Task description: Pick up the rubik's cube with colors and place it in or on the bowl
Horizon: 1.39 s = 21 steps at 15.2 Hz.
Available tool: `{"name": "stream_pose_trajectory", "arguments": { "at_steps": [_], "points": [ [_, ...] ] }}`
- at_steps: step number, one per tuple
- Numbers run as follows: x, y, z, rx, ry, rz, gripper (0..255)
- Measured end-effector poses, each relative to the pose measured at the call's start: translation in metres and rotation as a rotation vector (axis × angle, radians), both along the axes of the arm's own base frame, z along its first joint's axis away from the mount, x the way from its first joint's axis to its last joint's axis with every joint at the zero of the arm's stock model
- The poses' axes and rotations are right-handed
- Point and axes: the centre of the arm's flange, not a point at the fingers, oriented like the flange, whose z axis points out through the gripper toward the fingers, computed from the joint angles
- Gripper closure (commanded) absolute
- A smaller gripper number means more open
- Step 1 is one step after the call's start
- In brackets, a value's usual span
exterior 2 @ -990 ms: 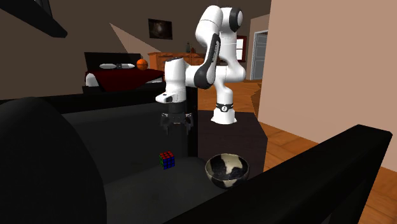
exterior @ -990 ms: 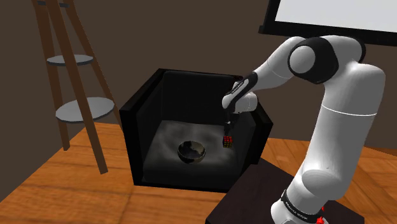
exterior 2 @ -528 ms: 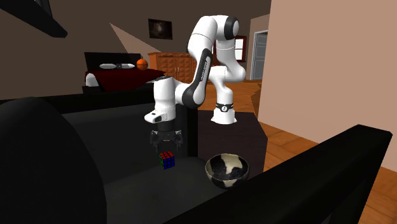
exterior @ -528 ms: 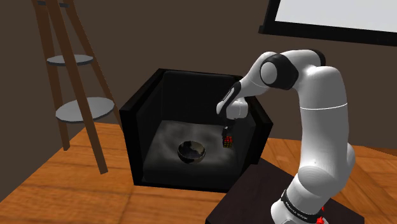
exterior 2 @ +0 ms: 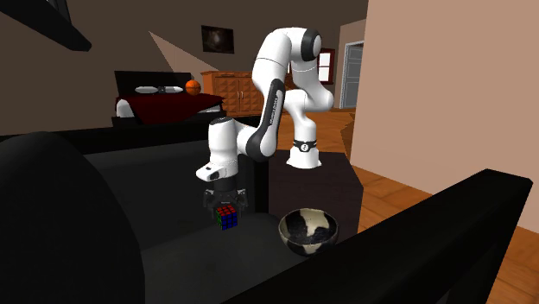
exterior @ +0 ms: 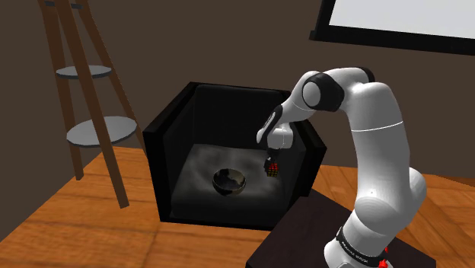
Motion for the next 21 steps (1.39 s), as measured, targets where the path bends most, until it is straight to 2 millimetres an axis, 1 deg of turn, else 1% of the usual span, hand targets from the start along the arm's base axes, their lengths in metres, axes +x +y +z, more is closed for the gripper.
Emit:
{"name": "stream_pose_trajectory", "arguments": {
  "at_steps": [6, 7, 17, 21],
  "points": [
    [0.000, 0.000, -0.003, 0.000, 0.000, 0.000, 0],
    [0.000, 0.000, -0.003, 0.000, 0.000, 0.000, 255],
    [0.000, 0.000, -0.003, 0.000, -0.001, 0.000, 255],
    [0.000, 0.001, 0.013, 0.000, 0.000, 0.000, 255]
  ]
}}
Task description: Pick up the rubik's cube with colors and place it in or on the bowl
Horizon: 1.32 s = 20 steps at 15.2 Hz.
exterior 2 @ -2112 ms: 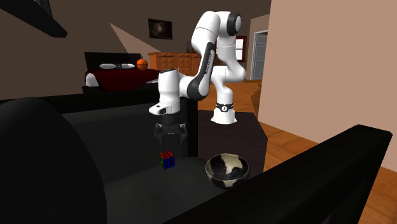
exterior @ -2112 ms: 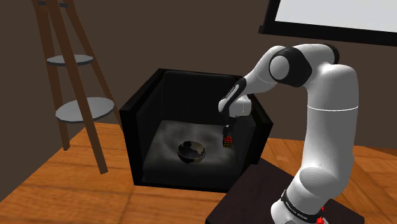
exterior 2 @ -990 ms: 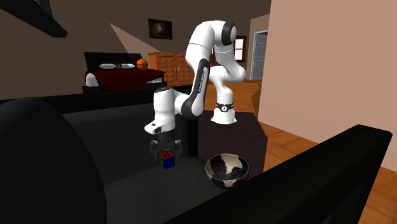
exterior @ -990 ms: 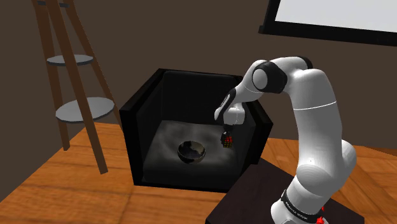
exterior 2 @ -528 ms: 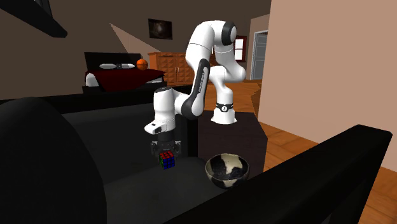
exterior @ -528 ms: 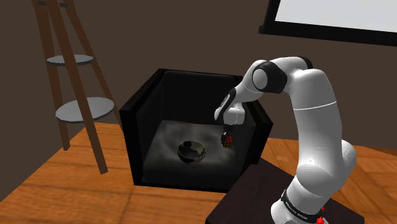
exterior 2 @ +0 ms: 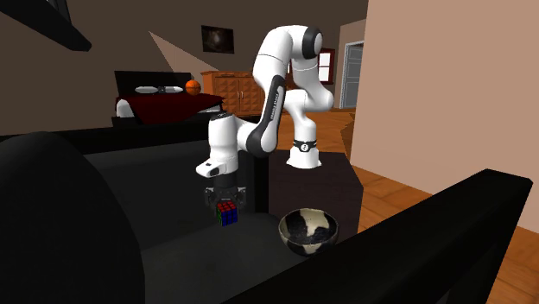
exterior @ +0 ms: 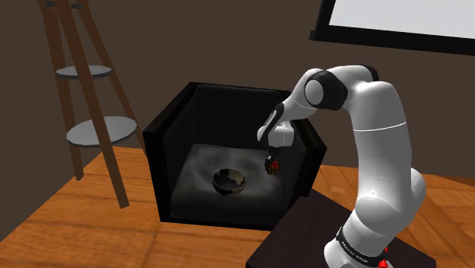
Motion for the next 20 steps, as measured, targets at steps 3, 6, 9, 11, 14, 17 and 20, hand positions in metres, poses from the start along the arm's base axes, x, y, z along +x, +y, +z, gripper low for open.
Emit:
{"name": "stream_pose_trajectory", "arguments": {
  "at_steps": [3, 6, 9, 11, 14, 17, 20],
  "points": [
    [0.000, 0.000, 0.015, 0.000, 0.000, 0.000, 255],
    [0.000, -0.002, 0.032, 0.000, 0.000, 0.000, 255],
    [0.001, -0.001, 0.047, 0.000, 0.000, 0.000, 255],
    [0.001, -0.001, 0.058, 0.000, 0.000, 0.000, 255],
    [0.000, -0.002, 0.074, 0.000, 0.000, 0.000, 255],
    [0.001, 0.000, 0.090, 0.000, 0.000, 0.000, 255],
    [0.000, -0.002, 0.105, 0.000, 0.000, 0.000, 255]
  ]
}}
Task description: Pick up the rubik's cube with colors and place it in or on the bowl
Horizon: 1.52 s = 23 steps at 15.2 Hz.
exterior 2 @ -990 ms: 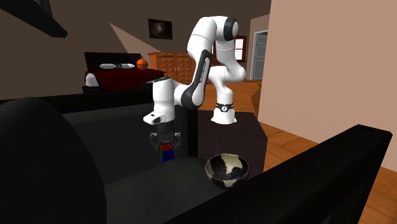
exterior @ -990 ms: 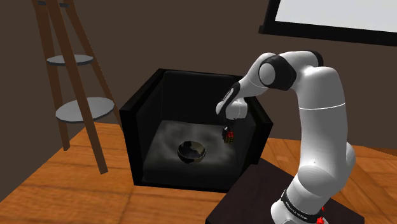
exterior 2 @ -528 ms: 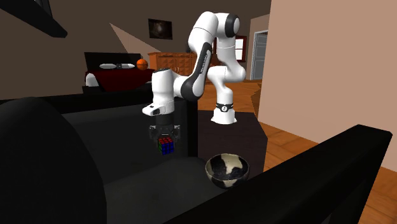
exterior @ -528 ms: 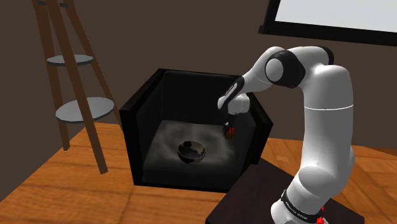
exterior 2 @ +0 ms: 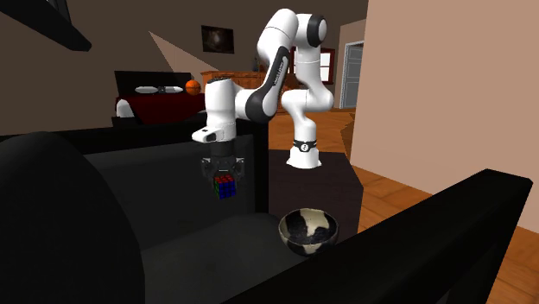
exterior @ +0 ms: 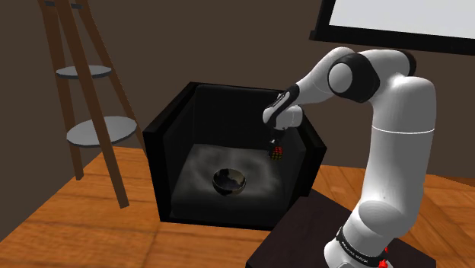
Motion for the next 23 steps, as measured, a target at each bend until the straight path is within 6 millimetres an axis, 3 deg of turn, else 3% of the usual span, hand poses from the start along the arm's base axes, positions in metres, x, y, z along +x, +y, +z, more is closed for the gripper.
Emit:
{"name": "stream_pose_trajectory", "arguments": {
  "at_steps": [9, 10, 23],
  "points": [
    [0.000, 0.001, 0.046, 0.000, 0.000, 0.000, 255],
    [0.003, 0.008, 0.049, 0.000, 0.000, 0.000, 255],
    [0.047, 0.164, 0.058, 0.000, 0.000, 0.002, 255]
  ]
}}
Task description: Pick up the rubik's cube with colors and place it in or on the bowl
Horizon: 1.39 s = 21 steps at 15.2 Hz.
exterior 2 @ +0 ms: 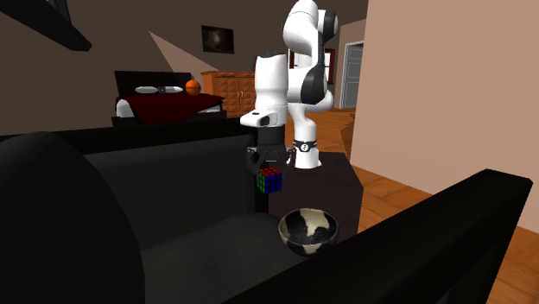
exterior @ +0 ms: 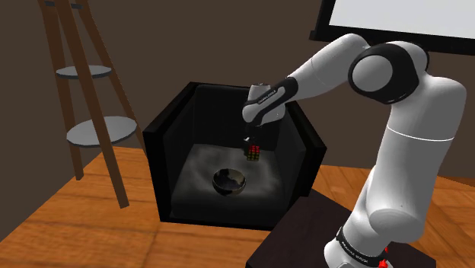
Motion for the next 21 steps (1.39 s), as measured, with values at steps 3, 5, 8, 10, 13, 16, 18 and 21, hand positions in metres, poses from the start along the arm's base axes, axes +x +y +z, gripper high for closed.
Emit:
{"name": "stream_pose_trajectory", "arguments": {
  "at_steps": [3, 5, 8, 10, 13, 16, 18, 21],
  "points": [
    [0.013, 0.040, 0.002, 0.000, 0.000, 0.000, 255],
    [0.021, 0.065, 0.006, 0.000, 0.000, 0.000, 255],
    [0.028, 0.103, 0.007, -0.001, 0.000, -0.001, 255],
    [0.036, 0.118, 0.002, 0.000, 0.000, -0.001, 255],
    [0.035, 0.122, -0.010, 0.000, 0.000, -0.001, 255],
    [0.036, 0.123, -0.026, 0.000, 0.001, -0.002, 255],
    [0.036, 0.124, -0.036, 0.000, 0.000, -0.002, 255],
    [0.037, 0.123, -0.052, 0.000, 0.001, -0.002, 255]
  ]
}}
